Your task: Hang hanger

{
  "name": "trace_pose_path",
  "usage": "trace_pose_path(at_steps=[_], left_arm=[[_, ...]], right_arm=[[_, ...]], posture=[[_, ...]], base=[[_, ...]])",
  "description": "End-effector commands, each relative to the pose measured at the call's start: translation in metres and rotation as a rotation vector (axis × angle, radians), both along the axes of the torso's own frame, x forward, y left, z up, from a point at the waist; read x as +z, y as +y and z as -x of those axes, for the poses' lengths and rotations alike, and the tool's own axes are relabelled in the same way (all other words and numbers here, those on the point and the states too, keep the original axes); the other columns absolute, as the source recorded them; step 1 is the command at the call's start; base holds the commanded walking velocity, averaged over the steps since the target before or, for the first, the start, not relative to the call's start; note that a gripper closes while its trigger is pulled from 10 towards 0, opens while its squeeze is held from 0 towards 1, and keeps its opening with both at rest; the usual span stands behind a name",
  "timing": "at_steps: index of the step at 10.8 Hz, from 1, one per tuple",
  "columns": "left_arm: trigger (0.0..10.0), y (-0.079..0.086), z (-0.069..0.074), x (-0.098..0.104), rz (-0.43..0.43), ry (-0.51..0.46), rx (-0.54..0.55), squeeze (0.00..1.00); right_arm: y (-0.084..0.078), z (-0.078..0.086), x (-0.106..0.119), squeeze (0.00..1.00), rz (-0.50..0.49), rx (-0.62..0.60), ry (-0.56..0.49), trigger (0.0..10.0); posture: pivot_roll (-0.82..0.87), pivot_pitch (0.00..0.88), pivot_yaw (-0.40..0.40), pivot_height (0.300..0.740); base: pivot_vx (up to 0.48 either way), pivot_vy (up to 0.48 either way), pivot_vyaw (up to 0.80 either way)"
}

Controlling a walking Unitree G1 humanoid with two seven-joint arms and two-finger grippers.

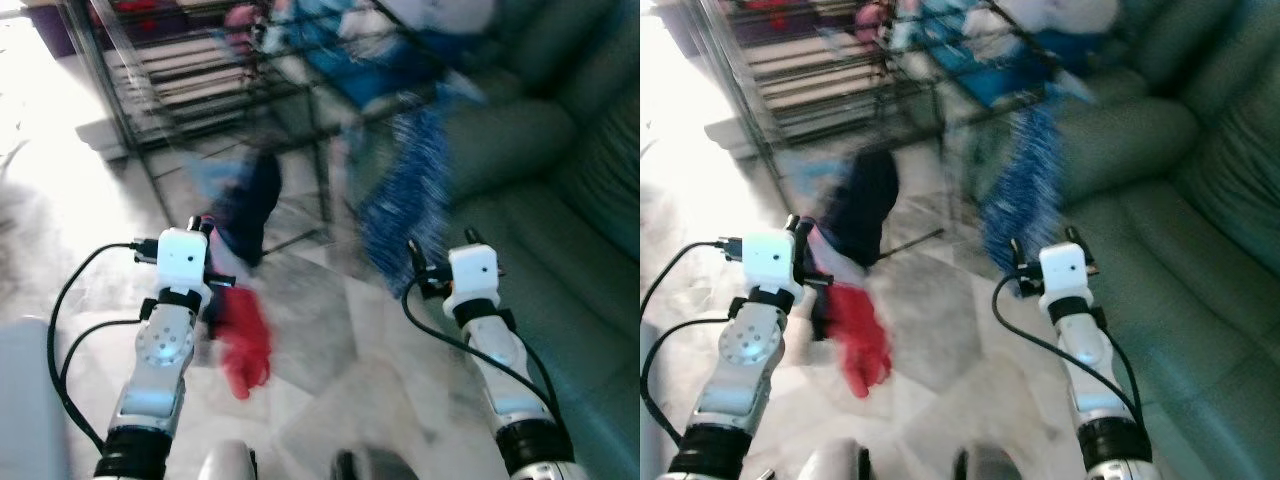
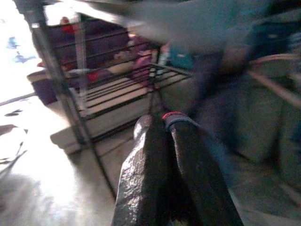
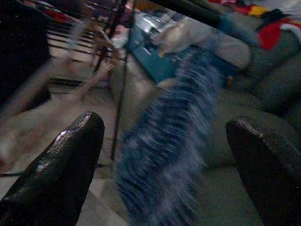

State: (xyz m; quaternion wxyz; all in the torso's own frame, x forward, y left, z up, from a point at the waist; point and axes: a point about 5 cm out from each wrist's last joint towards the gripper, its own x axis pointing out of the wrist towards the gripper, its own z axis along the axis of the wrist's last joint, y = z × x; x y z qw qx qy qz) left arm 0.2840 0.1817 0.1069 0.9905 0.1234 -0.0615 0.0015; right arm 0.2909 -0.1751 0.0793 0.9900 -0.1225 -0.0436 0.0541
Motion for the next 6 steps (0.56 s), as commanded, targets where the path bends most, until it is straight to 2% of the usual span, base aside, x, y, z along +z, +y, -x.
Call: trace_pose_path(at_steps=[1,4,6], left_arm=[[10.0,0.0,0.0,0.004,0.01,-0.02,0.012,0.0],[10.0,-0.001,0.001,0.003,-0.003,-0.014,0.01,0.0],[10.0,-0.001,0.0,0.004,-0.004,-0.017,0.01,0.0]], right_arm=[[-0.002,0.0,0.001,0.0,0.004,-0.001,-0.004,10.0],[-0.001,-0.007,0.005,0.0,0.027,0.037,0.004,10.0],[-0.001,-0.016,0.013,0.0,0.026,0.067,-0.012,10.0]], posture=[[0.06,0.13,-0.084,0.74],[0.06,0.135,-0.086,0.74],[0.06,0.138,-0.087,0.74]], base=[[0.0,0.0,0.0],[0.0,0.0,0.0],[0.0,0.0,0.8]])
